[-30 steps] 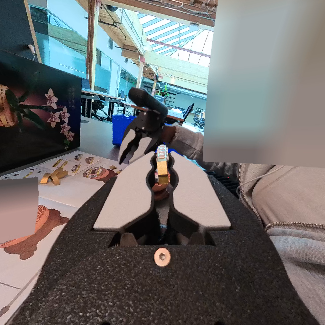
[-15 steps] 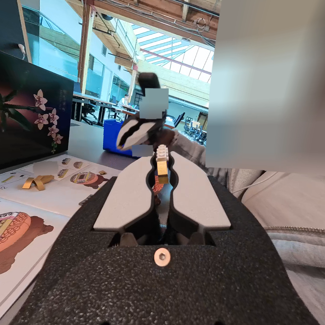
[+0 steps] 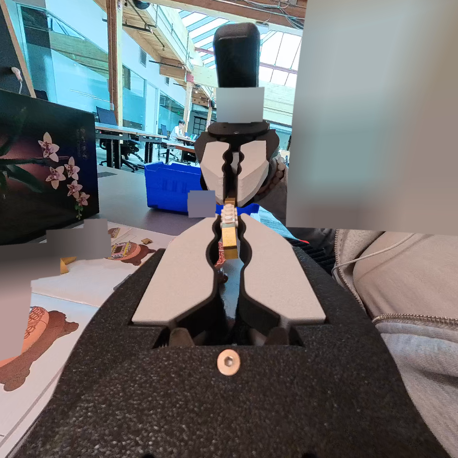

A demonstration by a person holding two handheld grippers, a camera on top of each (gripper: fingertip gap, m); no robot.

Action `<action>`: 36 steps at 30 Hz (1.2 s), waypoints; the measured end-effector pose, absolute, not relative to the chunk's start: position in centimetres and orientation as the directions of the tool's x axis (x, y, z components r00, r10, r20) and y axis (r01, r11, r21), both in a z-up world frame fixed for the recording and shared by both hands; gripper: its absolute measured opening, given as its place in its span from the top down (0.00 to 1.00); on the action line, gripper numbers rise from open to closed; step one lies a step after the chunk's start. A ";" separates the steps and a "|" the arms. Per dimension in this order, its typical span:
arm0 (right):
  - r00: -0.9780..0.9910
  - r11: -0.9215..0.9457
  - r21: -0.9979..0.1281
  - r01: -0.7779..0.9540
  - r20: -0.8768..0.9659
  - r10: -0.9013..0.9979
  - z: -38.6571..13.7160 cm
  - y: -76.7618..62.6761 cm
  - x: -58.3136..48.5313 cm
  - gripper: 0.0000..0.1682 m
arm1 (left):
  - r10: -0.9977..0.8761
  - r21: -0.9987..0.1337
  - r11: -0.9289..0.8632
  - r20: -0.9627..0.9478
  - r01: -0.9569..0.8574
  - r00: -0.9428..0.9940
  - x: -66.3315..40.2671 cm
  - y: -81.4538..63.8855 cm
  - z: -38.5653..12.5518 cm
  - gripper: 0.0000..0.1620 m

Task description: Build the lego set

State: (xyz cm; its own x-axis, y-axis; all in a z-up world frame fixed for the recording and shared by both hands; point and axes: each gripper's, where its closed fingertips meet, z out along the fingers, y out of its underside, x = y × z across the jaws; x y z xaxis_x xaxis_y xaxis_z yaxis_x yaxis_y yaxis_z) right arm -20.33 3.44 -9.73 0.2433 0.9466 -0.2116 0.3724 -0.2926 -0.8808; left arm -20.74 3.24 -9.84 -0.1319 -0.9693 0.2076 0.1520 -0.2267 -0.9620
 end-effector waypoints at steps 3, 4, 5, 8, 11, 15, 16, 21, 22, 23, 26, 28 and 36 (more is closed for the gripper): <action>0.245 -0.290 -0.876 0.387 -0.205 0.948 -9.8 3.4 -20.4 0.96 | -0.969 -0.962 -0.226 0.206 0.153 -0.139 -20.7 3.0 -9.8 0.93; 0.242 -0.289 -0.875 0.388 -0.206 0.948 -9.7 3.4 -20.5 0.96 | -0.968 -0.962 -0.227 0.205 0.155 -0.141 -20.7 3.0 -9.7 0.93; 0.241 -0.291 -0.876 0.385 -0.208 0.948 -9.6 3.4 -20.5 0.96 | -0.968 -0.960 -0.228 0.206 0.161 -0.142 -20.7 3.0 -9.6 0.93; 0.237 -0.287 -0.877 0.385 -0.206 0.949 -9.5 3.3 -20.6 0.96 | -0.969 -0.959 -0.226 0.203 0.172 -0.142 -20.8 3.0 -9.4 0.93; 0.233 -0.286 -0.880 0.379 -0.208 0.950 -9.2 3.2 -20.7 0.96 | -0.968 -0.955 -0.230 0.205 0.188 -0.145 -20.8 3.0 -9.2 0.93; 0.228 -0.277 -0.879 0.389 -0.199 0.953 -9.0 3.1 -20.7 0.96 | -0.970 -0.953 -0.224 0.197 0.204 -0.145 -20.9 2.9 -8.9 0.93; 0.227 -0.276 -0.877 0.393 -0.198 0.953 -9.0 3.1 -20.7 0.96 | -0.970 -0.953 -0.223 0.196 0.206 -0.147 -20.9 2.9 -8.9 0.93; 0.222 -0.275 -0.868 0.414 -0.196 0.955 -8.8 3.1 -20.8 0.96 | -0.969 -0.950 -0.224 0.195 0.216 -0.149 -21.0 2.8 -8.7 0.93; 0.221 -0.276 -0.868 0.414 -0.198 0.955 -8.7 3.1 -20.8 0.95 | -0.969 -0.949 -0.225 0.195 0.219 -0.149 -21.0 2.8 -8.7 0.93; 0.218 -0.277 -0.867 0.413 -0.201 0.955 -8.7 3.0 -20.8 0.96 | -0.970 -0.949 -0.224 0.193 0.223 -0.150 -21.0 2.8 -8.6 0.93; 0.209 -0.273 -0.867 0.416 -0.201 0.957 -8.5 3.0 -20.9 0.95 | -0.971 -0.948 -0.217 0.186 0.231 -0.150 -21.1 2.7 -8.5 0.93; 0.206 -0.268 -0.867 0.421 -0.197 0.959 -8.5 2.9 -21.0 0.95 | -0.971 -0.948 -0.217 0.185 0.235 -0.151 -21.2 2.7 -8.4 0.93; 0.193 -0.253 -0.869 0.425 -0.186 0.963 -8.1 2.9 -21.3 0.94 | -0.974 -0.944 -0.211 0.179 0.255 -0.141 -21.4 2.8 -8.1 0.93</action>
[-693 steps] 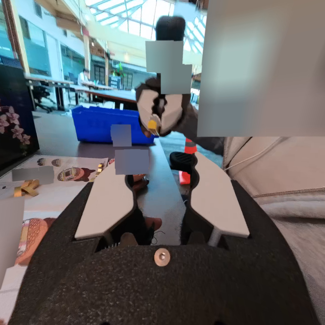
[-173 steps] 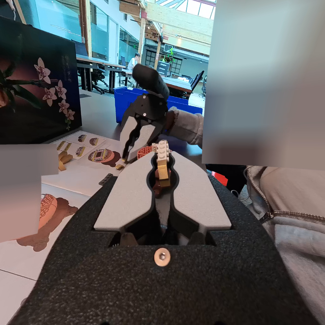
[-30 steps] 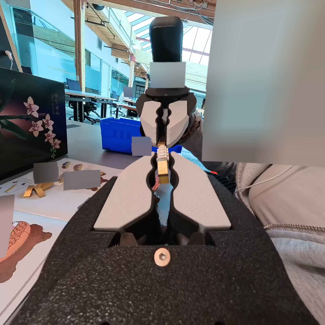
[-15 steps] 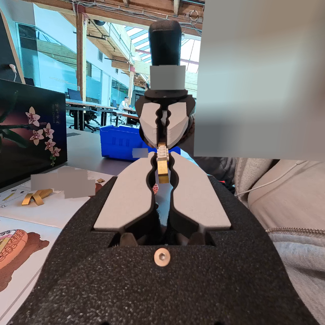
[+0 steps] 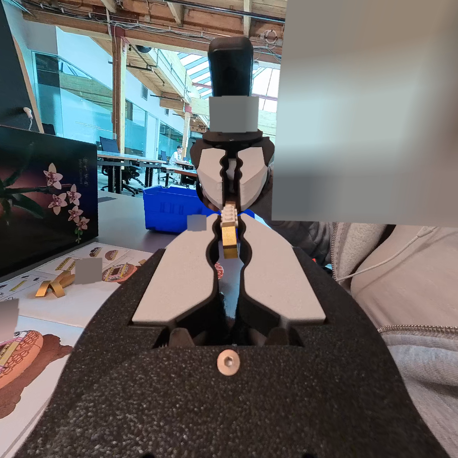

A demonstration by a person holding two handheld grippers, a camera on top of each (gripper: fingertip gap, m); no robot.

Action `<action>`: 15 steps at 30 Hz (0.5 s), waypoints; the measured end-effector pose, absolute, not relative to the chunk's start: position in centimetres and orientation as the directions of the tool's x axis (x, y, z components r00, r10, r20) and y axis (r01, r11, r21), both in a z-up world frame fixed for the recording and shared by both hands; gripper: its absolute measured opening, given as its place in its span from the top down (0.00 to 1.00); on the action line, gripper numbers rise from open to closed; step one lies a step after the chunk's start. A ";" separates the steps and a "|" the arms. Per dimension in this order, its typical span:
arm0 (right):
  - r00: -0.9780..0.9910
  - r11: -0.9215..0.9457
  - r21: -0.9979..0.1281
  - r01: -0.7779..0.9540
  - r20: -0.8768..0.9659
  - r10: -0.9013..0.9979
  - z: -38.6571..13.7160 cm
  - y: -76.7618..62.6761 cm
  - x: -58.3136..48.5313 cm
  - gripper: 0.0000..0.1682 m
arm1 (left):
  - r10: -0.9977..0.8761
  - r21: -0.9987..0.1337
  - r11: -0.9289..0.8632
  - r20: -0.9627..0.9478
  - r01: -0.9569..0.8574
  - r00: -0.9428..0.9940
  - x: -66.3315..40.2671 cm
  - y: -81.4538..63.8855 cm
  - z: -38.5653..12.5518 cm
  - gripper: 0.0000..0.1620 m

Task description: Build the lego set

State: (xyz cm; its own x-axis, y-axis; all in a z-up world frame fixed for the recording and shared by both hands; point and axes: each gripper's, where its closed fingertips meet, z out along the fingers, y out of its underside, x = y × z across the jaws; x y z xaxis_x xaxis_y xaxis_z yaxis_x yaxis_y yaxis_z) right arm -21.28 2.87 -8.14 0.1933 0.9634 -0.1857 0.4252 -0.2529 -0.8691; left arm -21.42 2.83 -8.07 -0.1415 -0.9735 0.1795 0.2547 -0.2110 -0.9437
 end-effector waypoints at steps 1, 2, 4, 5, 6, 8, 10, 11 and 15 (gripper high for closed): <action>0.202 -0.247 -0.870 0.427 -0.175 0.964 -8.1 3.0 -21.3 0.94 | -0.974 -0.943 -0.211 0.179 0.257 -0.141 -21.5 2.8 -8.0 0.93; 0.200 -0.241 -0.871 0.427 -0.169 0.965 -8.1 3.0 -21.3 0.94 | -0.974 -0.942 -0.210 0.178 0.261 -0.142 -21.5 2.8 -8.0 0.93; 0.193 -0.243 -0.869 0.432 -0.174 0.966 -8.2 3.0 -21.4 0.94 | -0.974 -0.942 -0.208 0.176 0.265 -0.140 -21.6 2.9 -7.9 0.93; 0.193 -0.245 -0.866 0.435 -0.176 0.965 -8.2 2.9 -21.4 0.94 | -0.974 -0.942 -0.208 0.175 0.265 -0.141 -21.6 2.8 -7.9 0.93; 0.191 -0.245 -0.866 0.437 -0.176 0.966 -8.3 2.9 -21.4 0.94 | -0.975 -0.942 -0.207 0.174 0.265 -0.141 -21.6 2.8 -7.9 0.93; 0.185 -0.244 -0.864 0.440 -0.178 0.966 -8.4 2.8 -21.5 0.93 | -0.975 -0.942 -0.205 0.173 0.265 -0.140 -21.6 2.8 -7.9 0.93; 0.178 -0.238 -0.866 0.441 -0.175 0.968 -8.4 2.7 -21.6 0.92 | -0.975 -0.942 -0.205 0.173 0.266 -0.141 -21.6 2.8 -7.9 0.93; 0.169 -0.229 -0.868 0.440 -0.170 0.971 -8.3 2.5 -21.6 0.90 | -0.975 -0.941 -0.206 0.173 0.267 -0.141 -21.6 2.8 -7.8 0.93; 0.120 -0.043 -0.896 0.441 0.012 0.993 -7.7 2.3 -21.4 0.73 | -0.973 -0.939 -0.217 0.185 0.268 -0.140 -21.8 3.0 -7.4 0.93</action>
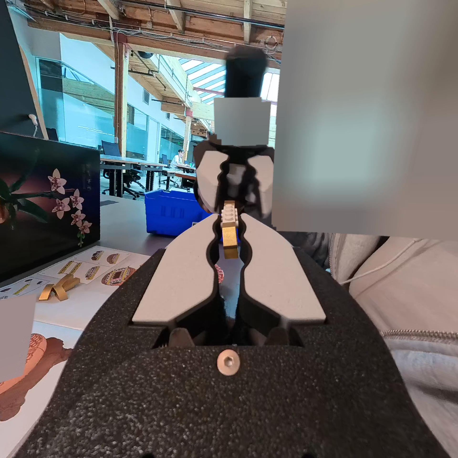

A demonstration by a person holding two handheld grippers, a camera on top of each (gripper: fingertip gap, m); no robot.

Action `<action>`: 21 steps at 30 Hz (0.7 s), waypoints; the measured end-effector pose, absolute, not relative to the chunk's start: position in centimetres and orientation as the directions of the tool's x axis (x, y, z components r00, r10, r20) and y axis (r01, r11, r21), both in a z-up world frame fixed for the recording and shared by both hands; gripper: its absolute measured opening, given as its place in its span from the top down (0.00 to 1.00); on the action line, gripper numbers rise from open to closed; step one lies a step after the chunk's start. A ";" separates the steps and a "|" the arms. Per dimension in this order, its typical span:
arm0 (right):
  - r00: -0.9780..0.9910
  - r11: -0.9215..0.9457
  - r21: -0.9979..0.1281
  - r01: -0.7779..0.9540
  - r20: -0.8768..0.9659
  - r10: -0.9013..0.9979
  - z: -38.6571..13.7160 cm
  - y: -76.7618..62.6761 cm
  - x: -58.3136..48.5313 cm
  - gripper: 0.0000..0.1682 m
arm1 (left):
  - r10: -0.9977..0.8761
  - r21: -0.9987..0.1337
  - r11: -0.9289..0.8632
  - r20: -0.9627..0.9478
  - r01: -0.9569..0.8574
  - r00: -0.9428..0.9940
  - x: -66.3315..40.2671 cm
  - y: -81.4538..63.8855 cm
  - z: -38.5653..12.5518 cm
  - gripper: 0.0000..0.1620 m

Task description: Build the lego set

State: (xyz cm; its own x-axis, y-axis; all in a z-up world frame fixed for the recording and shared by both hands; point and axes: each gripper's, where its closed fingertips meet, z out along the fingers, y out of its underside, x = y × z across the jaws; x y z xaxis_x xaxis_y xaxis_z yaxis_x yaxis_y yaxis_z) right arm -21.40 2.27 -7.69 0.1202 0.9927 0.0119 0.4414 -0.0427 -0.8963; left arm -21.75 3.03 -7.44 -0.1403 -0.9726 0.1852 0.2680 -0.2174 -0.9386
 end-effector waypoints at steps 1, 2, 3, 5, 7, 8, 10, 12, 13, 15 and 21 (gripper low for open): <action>0.118 0.069 -0.890 0.451 0.136 0.984 -7.5 2.5 -21.2 0.68 | -0.970 -0.936 -0.228 0.196 0.267 -0.144 -21.8 3.1 -7.2 0.93; 0.122 0.197 -0.868 0.456 0.280 0.952 -7.2 2.8 -20.9 0.66 | -0.967 -0.933 -0.241 0.206 0.268 -0.150 -21.9 3.2 -6.7 0.93; 0.145 0.331 -0.831 0.446 0.432 0.890 -6.5 3.2 -20.7 0.66 | -0.963 -0.929 -0.255 0.218 0.269 -0.158 -22.0 3.3 -6.2 0.93; 0.204 0.571 -0.726 0.382 0.669 0.714 -4.2 3.3 -20.6 0.73 | -0.953 -0.921 -0.281 0.237 0.268 -0.187 -22.1 3.3 -5.0 0.93; 0.230 0.678 -0.651 0.342 0.757 0.611 -2.5 2.7 -20.8 0.74 | -0.944 -0.921 -0.301 0.251 0.248 -0.215 -21.9 3.2 -3.9 0.93; 0.221 0.706 -0.615 0.352 0.787 0.576 -2.1 2.6 -20.9 0.73 | -0.940 -0.921 -0.308 0.255 0.239 -0.229 -21.9 3.1 -3.4 0.93; 0.207 0.764 -0.519 0.383 0.854 0.477 -1.3 2.6 -21.1 0.73 | -0.927 -0.915 -0.329 0.265 0.232 -0.266 -21.8 2.8 -2.2 0.94; 0.177 0.803 -0.443 0.398 0.897 0.406 -0.6 2.3 -21.4 0.75 | -0.911 -0.907 -0.355 0.281 0.227 -0.302 -21.6 2.4 -1.4 0.93; 0.163 0.816 -0.414 0.403 0.910 0.380 -0.4 2.2 -21.6 0.76 | -0.904 -0.902 -0.367 0.287 0.227 -0.318 -21.5 2.3 -1.0 0.93; 0.137 0.832 -0.376 0.409 0.926 0.351 -0.1 1.9 -21.7 0.79 | -0.887 -0.892 -0.392 0.302 0.225 -0.349 -21.4 2.0 -0.6 0.93; 0.120 0.846 -0.334 0.415 0.942 0.313 0.3 1.2 -21.5 0.90 | -0.850 -0.866 -0.449 0.338 0.219 -0.405 -21.3 1.5 0.0 0.93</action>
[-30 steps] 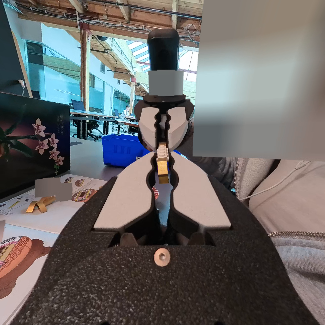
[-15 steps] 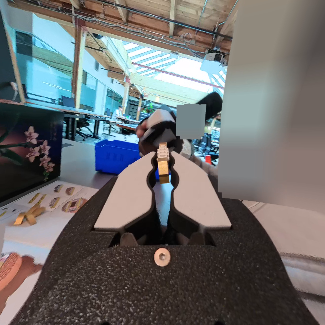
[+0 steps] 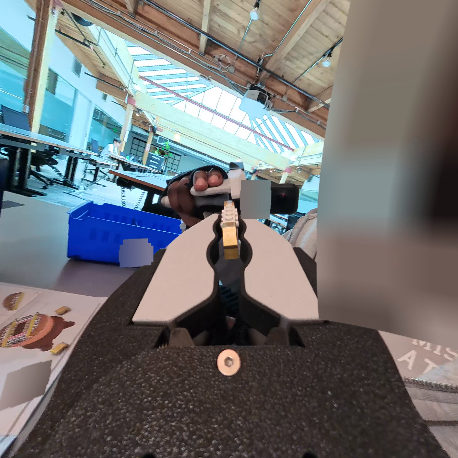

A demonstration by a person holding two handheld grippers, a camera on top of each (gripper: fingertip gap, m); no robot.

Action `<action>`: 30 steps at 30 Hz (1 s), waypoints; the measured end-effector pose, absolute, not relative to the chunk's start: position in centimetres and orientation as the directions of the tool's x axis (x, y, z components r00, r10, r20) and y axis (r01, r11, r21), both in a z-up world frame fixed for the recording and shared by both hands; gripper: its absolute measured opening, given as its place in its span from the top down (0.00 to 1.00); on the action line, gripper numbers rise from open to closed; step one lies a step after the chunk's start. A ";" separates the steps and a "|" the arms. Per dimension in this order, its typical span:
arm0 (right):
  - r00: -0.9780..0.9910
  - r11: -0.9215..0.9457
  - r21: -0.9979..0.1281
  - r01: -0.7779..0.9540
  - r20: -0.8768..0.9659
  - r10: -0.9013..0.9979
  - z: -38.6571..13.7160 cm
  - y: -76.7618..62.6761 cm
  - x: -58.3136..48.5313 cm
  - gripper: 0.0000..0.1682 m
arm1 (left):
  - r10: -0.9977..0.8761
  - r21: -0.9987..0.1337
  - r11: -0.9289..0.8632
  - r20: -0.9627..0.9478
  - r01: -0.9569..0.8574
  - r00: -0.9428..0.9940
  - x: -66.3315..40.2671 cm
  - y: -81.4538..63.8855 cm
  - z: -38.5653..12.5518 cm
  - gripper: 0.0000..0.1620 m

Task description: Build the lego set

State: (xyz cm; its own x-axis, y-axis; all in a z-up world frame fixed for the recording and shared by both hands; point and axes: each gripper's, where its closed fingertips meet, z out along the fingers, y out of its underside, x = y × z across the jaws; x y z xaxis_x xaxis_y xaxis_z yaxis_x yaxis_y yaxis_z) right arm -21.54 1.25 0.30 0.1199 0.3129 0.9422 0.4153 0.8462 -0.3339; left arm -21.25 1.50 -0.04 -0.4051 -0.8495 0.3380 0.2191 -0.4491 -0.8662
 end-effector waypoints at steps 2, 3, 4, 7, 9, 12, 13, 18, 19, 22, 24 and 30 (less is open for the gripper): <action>0.117 0.841 -0.350 0.413 0.936 0.332 0.2 1.3 -21.5 0.90 | -0.847 -0.867 -0.452 0.344 0.210 -0.405 -21.2 1.6 -0.1 0.93; 0.119 0.837 -0.363 0.408 0.931 0.346 0.2 1.3 -21.4 0.90 | -0.844 -0.866 -0.457 0.349 0.203 -0.408 -21.1 1.6 -0.2 0.93; 0.120 0.831 -0.381 0.405 0.923 0.365 0.2 1.3 -21.4 0.90 | -0.838 -0.862 -0.467 0.359 0.198 -0.412 -21.1 1.6 -0.1 0.93; 0.132 0.813 -0.448 0.372 0.893 0.431 0.5 1.3 -21.3 0.91 | -0.814 -0.842 -0.504 0.389 0.192 -0.431 -20.9 1.6 0.1 0.93; 0.137 0.805 -0.470 0.361 0.881 0.453 0.7 1.4 -21.3 0.91 | -0.805 -0.832 -0.520 0.400 0.195 -0.438 -20.9 1.7 0.3 0.93; 0.136 0.813 -0.450 0.369 0.892 0.432 0.7 1.4 -21.3 0.91 | -0.808 -0.832 -0.520 0.404 0.194 -0.429 -20.9 1.8 0.5 0.93; 0.132 0.816 -0.450 0.362 0.892 0.433 0.7 1.4 -21.3 0.91 | -0.806 -0.834 -0.520 0.406 0.187 -0.431 -20.9 1.8 0.4 0.93; 0.190 0.837 -0.455 0.304 0.890 0.415 1.7 1.0 -21.3 0.83 | -0.799 -0.838 -0.515 0.393 0.179 -0.455 -21.1 1.4 0.8 0.93; 0.197 0.836 -0.467 0.289 0.883 0.425 1.9 0.9 -21.2 0.83 | -0.802 -0.844 -0.508 0.388 0.176 -0.453 -21.1 1.3 0.8 0.93; 0.177 0.833 -0.476 0.283 0.879 0.442 1.7 0.8 -21.2 0.85 | -0.797 -0.841 -0.512 0.390 0.174 -0.461 -21.1 1.2 0.9 0.93; 0.175 0.830 -0.484 0.277 0.875 0.452 1.6 0.7 -21.4 0.88 | -0.801 -0.842 -0.508 0.383 0.183 -0.460 -21.0 1.2 0.9 0.93; 0.243 0.686 -0.593 0.422 0.803 0.545 -1.9 5.3 -19.3 0.89 | -0.919 -0.908 -0.380 0.349 0.174 -0.186 -21.5 6.2 -3.1 0.93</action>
